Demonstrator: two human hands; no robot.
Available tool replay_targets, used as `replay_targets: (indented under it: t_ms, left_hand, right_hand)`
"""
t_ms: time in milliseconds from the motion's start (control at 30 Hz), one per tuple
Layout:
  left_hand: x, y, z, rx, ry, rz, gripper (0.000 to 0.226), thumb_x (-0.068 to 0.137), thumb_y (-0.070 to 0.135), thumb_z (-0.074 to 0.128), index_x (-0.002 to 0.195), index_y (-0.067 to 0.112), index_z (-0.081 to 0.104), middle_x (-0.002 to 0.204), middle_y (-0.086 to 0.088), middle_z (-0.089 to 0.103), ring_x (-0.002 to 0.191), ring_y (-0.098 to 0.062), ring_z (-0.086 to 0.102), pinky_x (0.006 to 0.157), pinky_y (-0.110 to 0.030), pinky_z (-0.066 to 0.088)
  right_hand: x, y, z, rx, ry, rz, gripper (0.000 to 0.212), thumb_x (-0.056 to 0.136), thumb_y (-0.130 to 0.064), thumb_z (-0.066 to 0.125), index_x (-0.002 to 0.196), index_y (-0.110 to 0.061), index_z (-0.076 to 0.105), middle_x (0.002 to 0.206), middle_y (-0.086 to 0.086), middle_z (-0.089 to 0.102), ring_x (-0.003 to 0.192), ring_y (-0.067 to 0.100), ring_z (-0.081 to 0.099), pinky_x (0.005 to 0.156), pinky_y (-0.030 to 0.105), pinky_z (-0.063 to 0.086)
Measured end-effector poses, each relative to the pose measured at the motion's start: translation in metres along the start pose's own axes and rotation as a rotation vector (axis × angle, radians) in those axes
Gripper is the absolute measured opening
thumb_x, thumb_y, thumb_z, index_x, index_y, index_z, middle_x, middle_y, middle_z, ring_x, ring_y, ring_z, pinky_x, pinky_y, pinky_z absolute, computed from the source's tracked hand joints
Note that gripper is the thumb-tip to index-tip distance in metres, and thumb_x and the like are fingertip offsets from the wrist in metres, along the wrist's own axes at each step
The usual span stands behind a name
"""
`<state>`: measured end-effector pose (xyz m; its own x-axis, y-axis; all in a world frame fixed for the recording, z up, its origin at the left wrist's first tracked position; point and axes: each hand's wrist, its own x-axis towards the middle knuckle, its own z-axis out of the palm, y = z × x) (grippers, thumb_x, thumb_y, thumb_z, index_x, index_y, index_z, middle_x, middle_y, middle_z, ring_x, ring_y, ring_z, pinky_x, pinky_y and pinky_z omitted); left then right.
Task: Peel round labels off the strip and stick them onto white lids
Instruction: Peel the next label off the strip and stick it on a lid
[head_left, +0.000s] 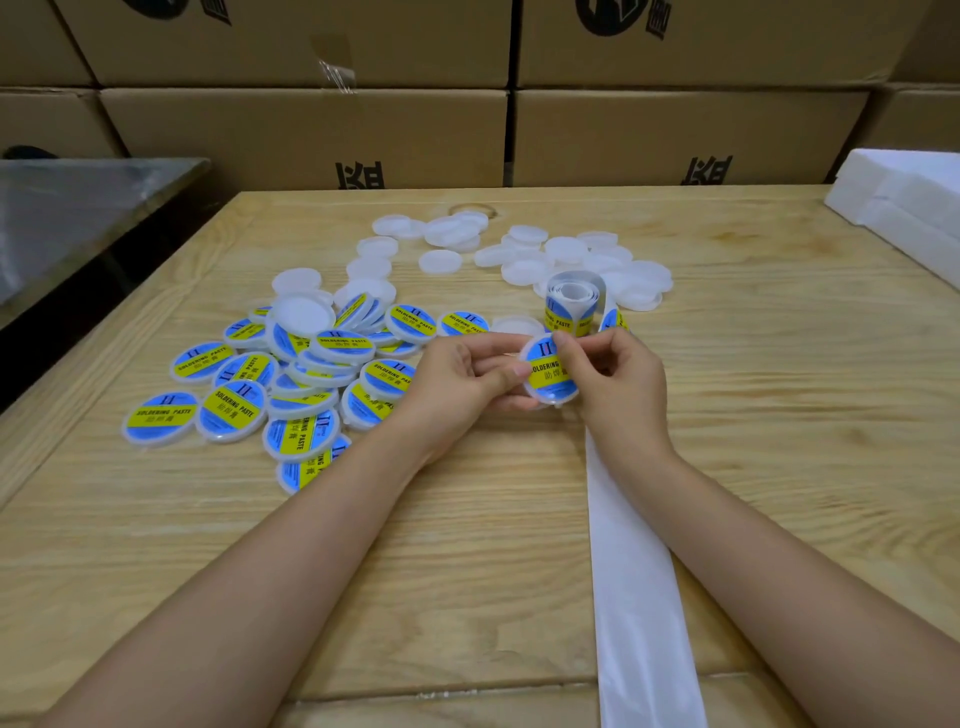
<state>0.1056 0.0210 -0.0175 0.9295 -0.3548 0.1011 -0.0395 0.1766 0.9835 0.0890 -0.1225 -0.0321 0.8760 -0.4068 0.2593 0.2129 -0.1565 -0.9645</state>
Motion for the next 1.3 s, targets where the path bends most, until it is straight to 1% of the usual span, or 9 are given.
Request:
replay_targets:
  t_ms: [133,233,367,567,700,900,1100,1200,1300]
  left_hand:
    - [-0.001,0.000,0.002,-0.013,-0.020,0.016,0.023,0.087,-0.008,0.054,0.091,0.012,0.066,0.065,0.000,0.071,0.063,-0.009,0.069,0.058,-0.018,0.054]
    - [0.000,-0.001,0.000,-0.038,0.034,0.029,0.022,0.086,-0.009,0.055,0.087,0.010,0.065,0.061,0.001,0.070,0.057,-0.006,0.066,0.055,-0.018,0.054]
    - [0.000,-0.001,-0.002,-0.068,0.074,0.024,0.021,0.083,-0.010,0.058,0.085,0.009,0.066,0.060,0.001,0.069,0.055,-0.007,0.065,0.054,-0.018,0.054]
    - [0.003,0.000,-0.008,-0.186,0.163,0.010,0.014,0.083,-0.004,0.058,0.085,0.007,0.067,0.063,-0.003,0.070,0.056,-0.009,0.066,0.053,-0.018,0.053]
    - [0.005,0.002,-0.017,-0.207,0.185,0.019,0.014,0.085,0.003,0.059,0.083,0.010,0.071,0.068,-0.001,0.068,0.058,-0.009,0.062,0.052,-0.019,0.053]
    - [0.005,-0.001,-0.017,-0.070,0.131,0.054,0.019,0.083,0.001,0.064,0.091,0.016,0.072,0.079,-0.001,0.071,0.070,-0.011,0.066,0.058,-0.022,0.055]
    - [0.003,0.001,-0.011,-0.010,0.113,0.062,0.027,0.084,-0.005,0.061,0.104,0.013,0.066,0.080,-0.006,0.071,0.062,-0.014,0.067,0.059,-0.022,0.056]
    - [0.005,0.003,-0.009,0.004,0.235,0.097,0.024,0.087,-0.003,0.058,0.105,0.011,0.065,0.074,-0.005,0.069,0.054,-0.011,0.062,0.054,-0.022,0.056]
    - [0.008,0.004,-0.014,0.228,0.514,0.186,0.023,0.092,0.004,0.055,0.111,0.011,0.064,0.086,0.000,0.067,0.063,-0.009,0.061,0.060,-0.020,0.053]
  right_hand:
    - [0.000,0.001,0.003,-0.056,-0.026,0.007,0.026,0.075,-0.035,0.075,0.074,-0.017,0.056,0.071,-0.004,0.063,0.066,0.008,0.058,0.067,0.030,0.049]
    - [-0.002,0.002,0.005,-0.121,-0.081,0.001,0.035,0.069,-0.041,0.078,0.084,-0.020,0.054,0.089,0.005,0.065,0.079,0.015,0.061,0.071,0.030,0.050]
    - [-0.003,0.000,0.005,-0.094,-0.144,-0.029,0.030,0.075,-0.029,0.077,0.092,-0.020,0.053,0.102,0.012,0.063,0.091,0.023,0.061,0.079,0.035,0.050]
    - [-0.007,-0.006,0.005,-0.030,-0.234,-0.112,0.036,0.078,-0.012,0.075,0.105,-0.015,0.051,0.112,0.016,0.056,0.085,0.014,0.062,0.071,0.020,0.048]
    - [-0.007,-0.007,0.004,-0.052,-0.214,-0.175,0.026,0.079,-0.004,0.072,0.099,-0.008,0.057,0.099,0.014,0.056,0.073,0.019,0.060,0.069,0.030,0.050]
    - [-0.006,-0.007,-0.001,0.120,-0.120,-0.048,0.010,0.086,-0.004,0.064,0.077,-0.006,0.062,0.050,0.000,0.059,0.043,0.011,0.055,0.048,0.018,0.046]
    - [-0.005,-0.009,-0.004,0.136,-0.107,-0.007,0.010,0.088,-0.010,0.063,0.078,-0.009,0.066,0.048,0.001,0.061,0.042,0.014,0.057,0.053,0.020,0.048]
    - [-0.006,-0.010,-0.003,0.136,-0.092,-0.025,0.008,0.089,-0.012,0.063,0.091,-0.019,0.067,0.060,0.001,0.064,0.049,0.013,0.057,0.057,0.030,0.052]
    - [-0.004,-0.009,-0.005,0.149,0.016,-0.067,0.020,0.090,-0.017,0.061,0.103,-0.032,0.062,0.079,0.000,0.064,0.064,0.008,0.057,0.062,0.024,0.050]
